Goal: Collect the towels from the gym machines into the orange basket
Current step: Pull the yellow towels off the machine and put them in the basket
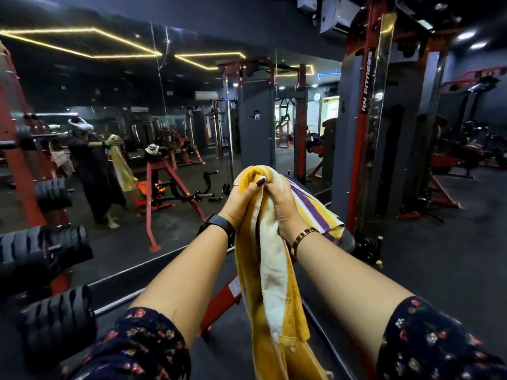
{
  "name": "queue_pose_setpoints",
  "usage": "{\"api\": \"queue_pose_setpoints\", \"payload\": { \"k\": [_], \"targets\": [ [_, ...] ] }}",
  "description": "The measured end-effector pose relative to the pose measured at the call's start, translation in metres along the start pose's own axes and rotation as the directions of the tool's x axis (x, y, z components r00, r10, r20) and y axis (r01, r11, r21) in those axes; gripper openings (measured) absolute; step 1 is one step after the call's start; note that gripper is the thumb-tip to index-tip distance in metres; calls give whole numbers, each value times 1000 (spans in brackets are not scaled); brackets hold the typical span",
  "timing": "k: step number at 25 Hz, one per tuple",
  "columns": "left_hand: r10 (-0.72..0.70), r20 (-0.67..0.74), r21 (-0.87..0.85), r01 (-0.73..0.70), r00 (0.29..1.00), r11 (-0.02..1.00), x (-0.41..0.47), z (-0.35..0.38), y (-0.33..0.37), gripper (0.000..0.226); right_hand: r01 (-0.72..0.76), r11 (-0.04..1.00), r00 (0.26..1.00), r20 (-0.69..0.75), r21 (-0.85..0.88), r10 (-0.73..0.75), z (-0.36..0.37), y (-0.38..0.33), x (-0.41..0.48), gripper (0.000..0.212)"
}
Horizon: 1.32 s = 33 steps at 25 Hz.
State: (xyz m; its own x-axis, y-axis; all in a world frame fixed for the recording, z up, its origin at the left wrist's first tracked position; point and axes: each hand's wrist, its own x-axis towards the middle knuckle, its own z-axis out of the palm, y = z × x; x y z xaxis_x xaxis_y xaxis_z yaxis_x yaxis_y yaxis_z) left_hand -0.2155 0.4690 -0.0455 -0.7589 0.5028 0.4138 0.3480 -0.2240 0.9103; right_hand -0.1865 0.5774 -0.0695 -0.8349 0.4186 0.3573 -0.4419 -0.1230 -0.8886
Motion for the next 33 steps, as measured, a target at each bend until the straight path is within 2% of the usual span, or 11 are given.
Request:
{"api": "queue_pose_setpoints", "payload": {
  "k": [4, 7, 11, 16, 20, 22, 23, 25, 28, 33],
  "targets": [
    [31, 67, 49, -34, 997, 998, 43, -12, -21, 18, -21, 1000, 999, -44, 15, 22, -1, 32, 49, 58],
    [3, 3, 0, -3, 1000, 1000, 68, -14, -39, 27, -35, 999, 997, -63, 10, 36, -3, 44, 71, 54],
    [-77, -44, -50, 74, 996, 996, 105, -20, -69, 20, -59, 998, 995, -74, 8, 59, -13, 65, 107, 46],
    [-125, -145, -95, 112, 982, 989, 163, -19, -107, 57, -70, 997, 995, -77, -38, 67, -28, 89, 164, 50],
    [-179, -252, -73, 166, 951, 983, 215, -25, -141, 55, -64, 985, 998, 15, -158, 67, -41, 108, 224, 44],
    [-192, -332, -27, 194, 924, 981, 242, -34, -156, 67, -30, 953, 997, 61, -300, 51, -47, 120, 254, 44],
    [-201, -376, -6, 215, 905, 977, 253, -40, -161, 69, 8, 922, 996, 83, -386, 26, -49, 124, 265, 43],
    [-207, -464, 20, 244, 861, 969, 270, -51, -164, 57, 127, 807, 990, 125, -577, -66, -56, 133, 287, 37],
    [-191, -531, 60, 262, 825, 963, 297, -65, -179, 52, 188, 492, 981, 142, -850, -130, -72, 148, 316, 50],
    [-195, -511, 164, 318, 837, 934, 327, -80, -219, 48, 183, 157, 982, 173, -971, -76, -82, 176, 352, 63]
  ]
}}
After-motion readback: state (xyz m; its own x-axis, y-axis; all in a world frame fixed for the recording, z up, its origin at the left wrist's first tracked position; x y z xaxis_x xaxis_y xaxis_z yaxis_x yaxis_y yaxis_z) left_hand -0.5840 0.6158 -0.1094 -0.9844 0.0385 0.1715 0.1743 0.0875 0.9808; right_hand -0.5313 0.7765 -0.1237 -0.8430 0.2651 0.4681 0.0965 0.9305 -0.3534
